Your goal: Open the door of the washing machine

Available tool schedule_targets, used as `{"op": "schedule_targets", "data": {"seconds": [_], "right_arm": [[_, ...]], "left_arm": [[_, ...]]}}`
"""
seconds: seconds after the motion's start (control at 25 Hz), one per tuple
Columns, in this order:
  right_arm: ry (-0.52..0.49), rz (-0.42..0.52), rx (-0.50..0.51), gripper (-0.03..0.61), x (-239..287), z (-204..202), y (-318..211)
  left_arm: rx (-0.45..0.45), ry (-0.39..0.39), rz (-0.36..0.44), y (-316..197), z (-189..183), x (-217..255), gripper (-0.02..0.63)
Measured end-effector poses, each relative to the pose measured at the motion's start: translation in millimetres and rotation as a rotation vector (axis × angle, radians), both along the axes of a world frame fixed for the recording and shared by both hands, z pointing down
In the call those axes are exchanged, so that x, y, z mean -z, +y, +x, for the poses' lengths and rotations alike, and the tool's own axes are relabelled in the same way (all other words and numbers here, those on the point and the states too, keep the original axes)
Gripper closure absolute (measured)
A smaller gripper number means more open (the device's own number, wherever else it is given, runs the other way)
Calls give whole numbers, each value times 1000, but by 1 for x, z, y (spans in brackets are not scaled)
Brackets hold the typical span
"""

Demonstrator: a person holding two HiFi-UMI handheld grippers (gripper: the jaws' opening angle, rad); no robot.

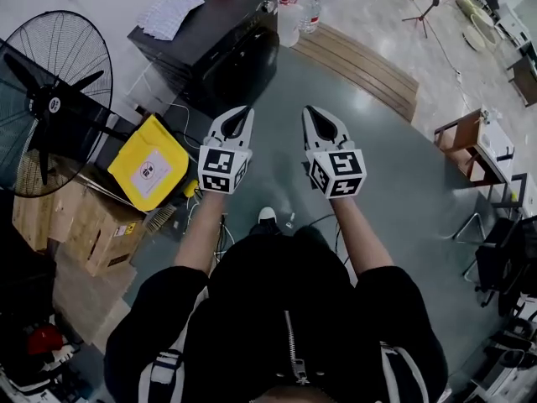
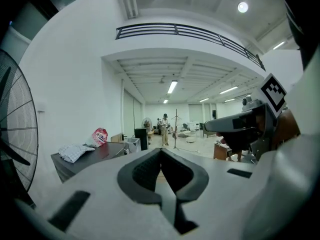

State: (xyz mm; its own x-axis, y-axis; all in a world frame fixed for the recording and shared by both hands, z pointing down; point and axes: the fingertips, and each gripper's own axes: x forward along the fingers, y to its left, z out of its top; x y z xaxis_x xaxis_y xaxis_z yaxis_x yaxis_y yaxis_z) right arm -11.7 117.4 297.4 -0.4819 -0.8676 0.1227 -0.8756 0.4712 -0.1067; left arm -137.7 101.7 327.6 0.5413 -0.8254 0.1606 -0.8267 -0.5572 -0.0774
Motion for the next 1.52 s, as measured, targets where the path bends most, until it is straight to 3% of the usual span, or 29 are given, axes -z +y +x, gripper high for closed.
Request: {"op": "schedule_targets", "data": {"seconds": [0.52,0.96,1.28,1.52], "right_arm": [[-12,-21,14,575,-17,-6,-98],[-13,-41,154,575,-22,33,-242],[-1,-100,202,575,-52,65,-322],[14,-171,187,575,-89,67,-357]], "left_arm": [[20,-2,-33,-97,-10,-19,611],[120,36,-30,-226,27,-26,611],[218,-8,-96,-287,24,-62,611],[229,-16,-170,-323,13,-111,609]]}}
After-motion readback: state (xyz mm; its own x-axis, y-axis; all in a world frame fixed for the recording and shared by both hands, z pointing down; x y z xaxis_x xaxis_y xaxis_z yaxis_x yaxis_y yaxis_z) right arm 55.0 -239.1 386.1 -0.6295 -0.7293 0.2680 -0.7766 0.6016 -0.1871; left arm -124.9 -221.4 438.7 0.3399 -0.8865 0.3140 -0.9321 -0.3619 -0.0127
